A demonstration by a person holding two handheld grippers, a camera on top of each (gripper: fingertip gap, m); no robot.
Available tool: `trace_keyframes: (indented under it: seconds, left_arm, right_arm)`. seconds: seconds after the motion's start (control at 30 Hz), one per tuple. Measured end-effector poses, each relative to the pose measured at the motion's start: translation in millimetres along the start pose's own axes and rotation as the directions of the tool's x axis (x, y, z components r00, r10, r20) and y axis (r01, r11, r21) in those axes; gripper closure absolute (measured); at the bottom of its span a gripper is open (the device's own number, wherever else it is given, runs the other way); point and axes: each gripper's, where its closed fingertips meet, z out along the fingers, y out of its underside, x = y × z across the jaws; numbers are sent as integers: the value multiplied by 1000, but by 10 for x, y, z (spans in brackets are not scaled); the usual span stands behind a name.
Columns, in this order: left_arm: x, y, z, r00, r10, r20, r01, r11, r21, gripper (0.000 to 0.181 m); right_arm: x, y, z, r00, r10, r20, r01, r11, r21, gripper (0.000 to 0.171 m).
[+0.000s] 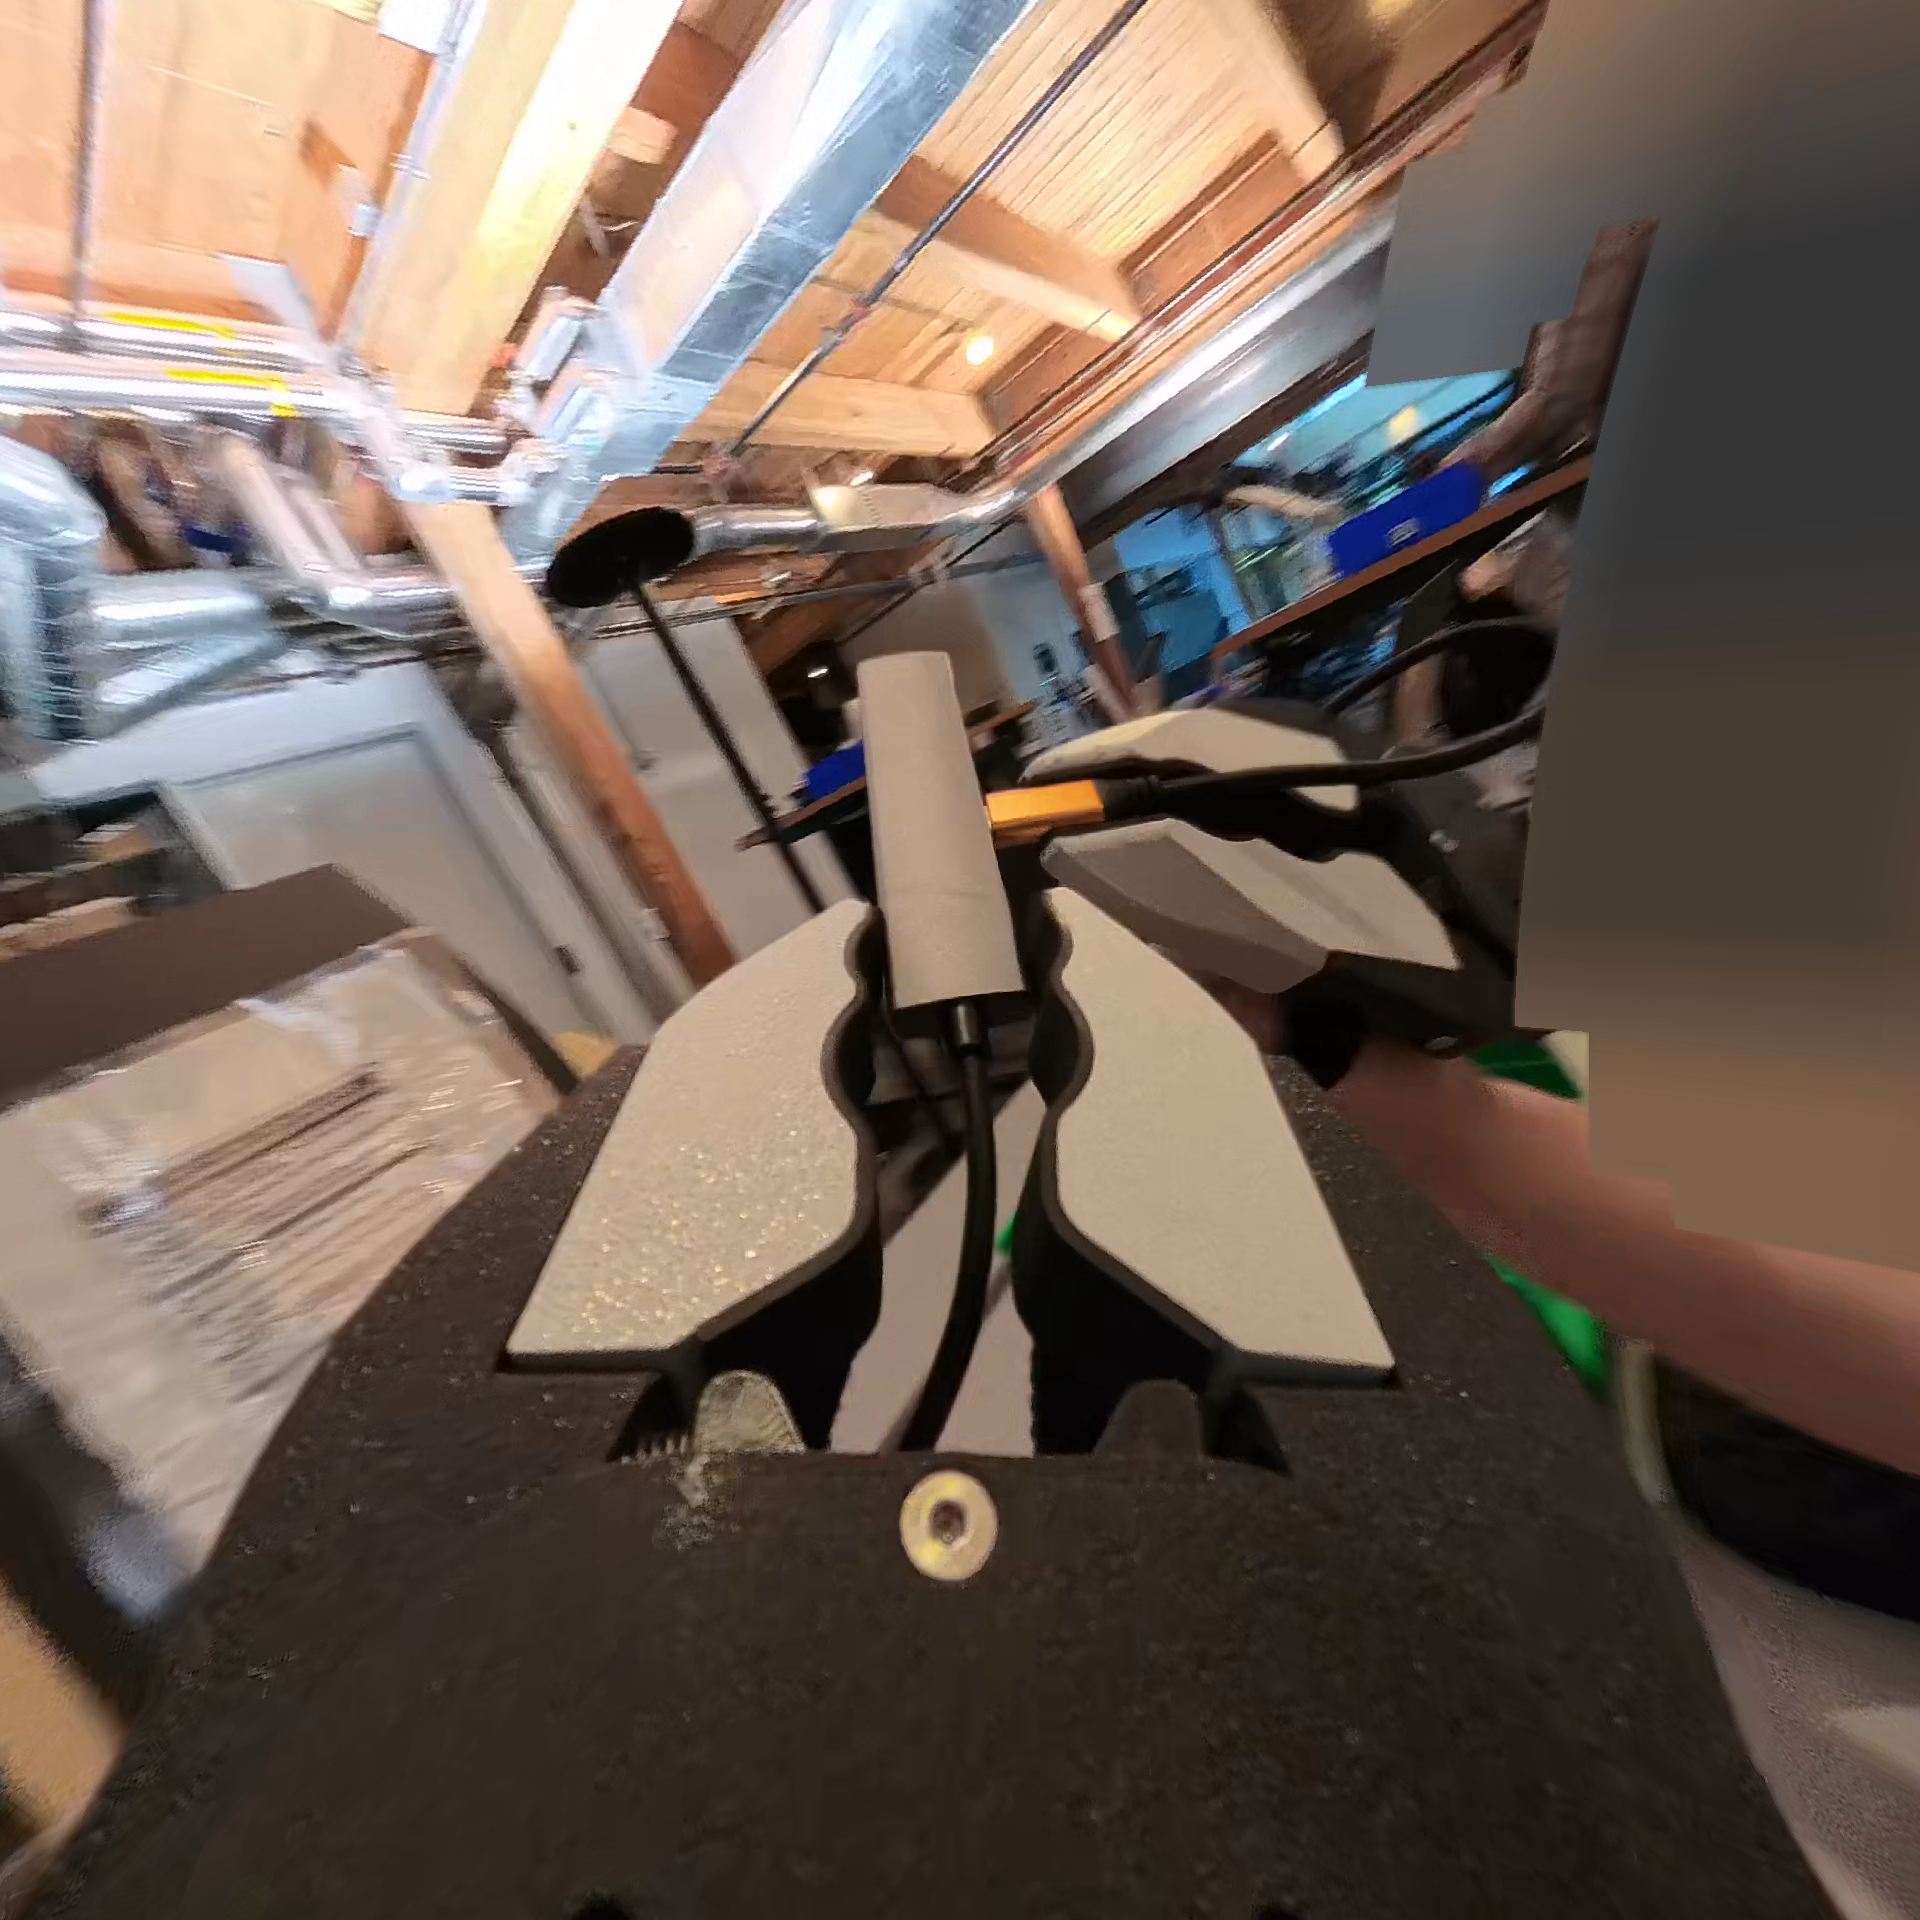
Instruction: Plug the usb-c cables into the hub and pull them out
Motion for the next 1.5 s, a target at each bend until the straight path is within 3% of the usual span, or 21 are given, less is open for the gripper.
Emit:
trace_keyframes:
  seconds: [0.1,0.2,0.33,0.4,0.47,0.53,0.57,0.67,0.77,0.87,0.97,1.07,1.2,1.37,1.5]
  left_arm:
    - [-184,60,-26,981,147,128,-137,987,-81,156]
    - [-478,-7,-179,953,139,269,-132,990,-43,157]
    - [-772,-99,-429,926,101,364,-112,994,7,157]
    - [-859,-100,-503,909,126,397,-133,991,-10,157]
    - [-917,-75,-541,887,178,426,-176,983,-44,156]
    - [-925,-18,-527,880,224,419,-209,974,-83,157]
    - [-921,19,-510,877,250,410,-228,968,-103,156]
    - [-852,184,-414,889,309,339,-268,950,-161,157]
    - [-738,359,-321,910,341,238,-297,934,-201,157]
    - [-588,428,-249,916,372,151,-341,919,-196,157]
    - [-421,431,-196,908,411,81,-393,903,-172,157]
    - [-235,430,-167,901,433,-6,-430,892,-143,157]
    - [-48,429,-180,914,388,-121,-401,909,-112,157]
    - [47,436,-232,932,295,-212,-324,939,-117,157]
    - [89,462,-254,948,166,-272,-212,966,-146,157]
  right_arm:
    - [-37,176,55,999,30,31,-28,998,-58,157]
    - [-87,189,69,993,92,69,-89,995,-43,160]
    - [-336,528,138,941,261,213,-206,946,-251,168]
    - [-725,773,62,835,383,395,-206,883,-422,167]
    - [-1255,935,-246,629,461,626,-65,833,-549,165]
    - [-1643,916,-575,434,415,799,110,856,-505,169]
    - [-1747,807,-594,400,377,835,119,882,-456,170]
    - [-1755,165,-489,335,368,867,-84,928,-362,170]
    - [-1344,-160,-295,464,404,789,-233,914,-331,170]
    - [-773,-302,-140,675,386,628,-307,922,-237,166]
    - [-215,-119,-66,877,303,373,-236,948,-215,156]
    - [97,149,-117,968,118,221,-66,971,-230,137]
    - [64,400,-191,942,-251,225,300,928,-221,133]
    - [-61,491,-156,866,-429,257,484,847,-217,126]
    - [-222,552,-146,827,-455,329,533,820,-207,135]
